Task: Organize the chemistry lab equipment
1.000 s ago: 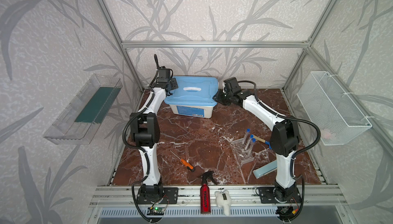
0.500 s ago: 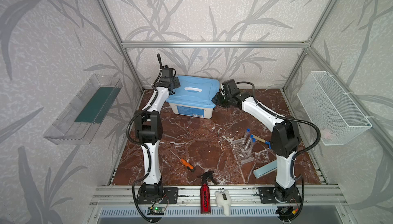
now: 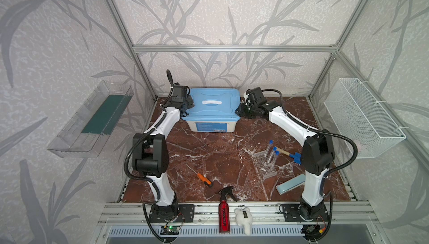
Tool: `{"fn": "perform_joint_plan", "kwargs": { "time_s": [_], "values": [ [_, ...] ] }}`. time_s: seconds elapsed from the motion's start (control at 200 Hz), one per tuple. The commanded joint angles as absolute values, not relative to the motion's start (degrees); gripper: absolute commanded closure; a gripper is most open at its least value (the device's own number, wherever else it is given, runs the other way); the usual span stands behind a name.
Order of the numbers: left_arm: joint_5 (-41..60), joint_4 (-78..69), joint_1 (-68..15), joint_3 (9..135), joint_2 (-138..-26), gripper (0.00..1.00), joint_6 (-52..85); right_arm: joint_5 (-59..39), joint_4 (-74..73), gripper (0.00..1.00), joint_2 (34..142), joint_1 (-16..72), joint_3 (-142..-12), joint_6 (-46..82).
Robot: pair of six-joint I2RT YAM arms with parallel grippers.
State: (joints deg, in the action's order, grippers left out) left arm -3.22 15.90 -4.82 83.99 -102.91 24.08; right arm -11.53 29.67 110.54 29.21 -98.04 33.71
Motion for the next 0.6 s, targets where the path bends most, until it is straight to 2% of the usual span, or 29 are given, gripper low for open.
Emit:
{"fn": "perform_joint_plan", "kwargs": {
  "time_s": [0.0, 0.235, 0.29, 0.355, 0.4, 0.48, 0.595],
  "values": [
    [1.0, 21.9, -8.2, 78.8, -99.0, 0.47, 28.7, -13.9, 39.2, 0.63, 107.5, 28.5, -94.5, 28.4],
    [-0.5, 23.3, -10.2, 75.0, -90.0, 0.44, 29.9, -11.2, 39.7, 0.64, 100.6, 28.3, -87.3, 26.9],
    [-2.5, 22.5, -10.1, 74.0, -87.8, 0.36, 29.2, -9.9, 38.7, 0.64, 99.9, 27.7, -85.6, 26.8],
    [-2.7, 19.3, -8.7, 71.6, -85.5, 0.12, 28.2, -12.3, 38.6, 0.63, 100.0, 26.2, -84.7, 27.0],
    [-0.7, 19.0, -6.9, 71.0, -84.8, 0.04, 28.1, -13.0, 38.8, 0.63, 100.2, 25.8, -84.6, 26.8],
    [2.3, 15.6, -4.9, 68.4, -83.7, 0.01, 28.3, -12.7, 39.0, 0.63, 100.0, 25.8, -84.3, 26.2],
    [12.9, 3.3, -3.1, 62.8, -85.5, 0.01, 31.2, -12.4, 37.9, 0.63, 99.0, 25.8, -82.8, 26.0]
  ]
}}
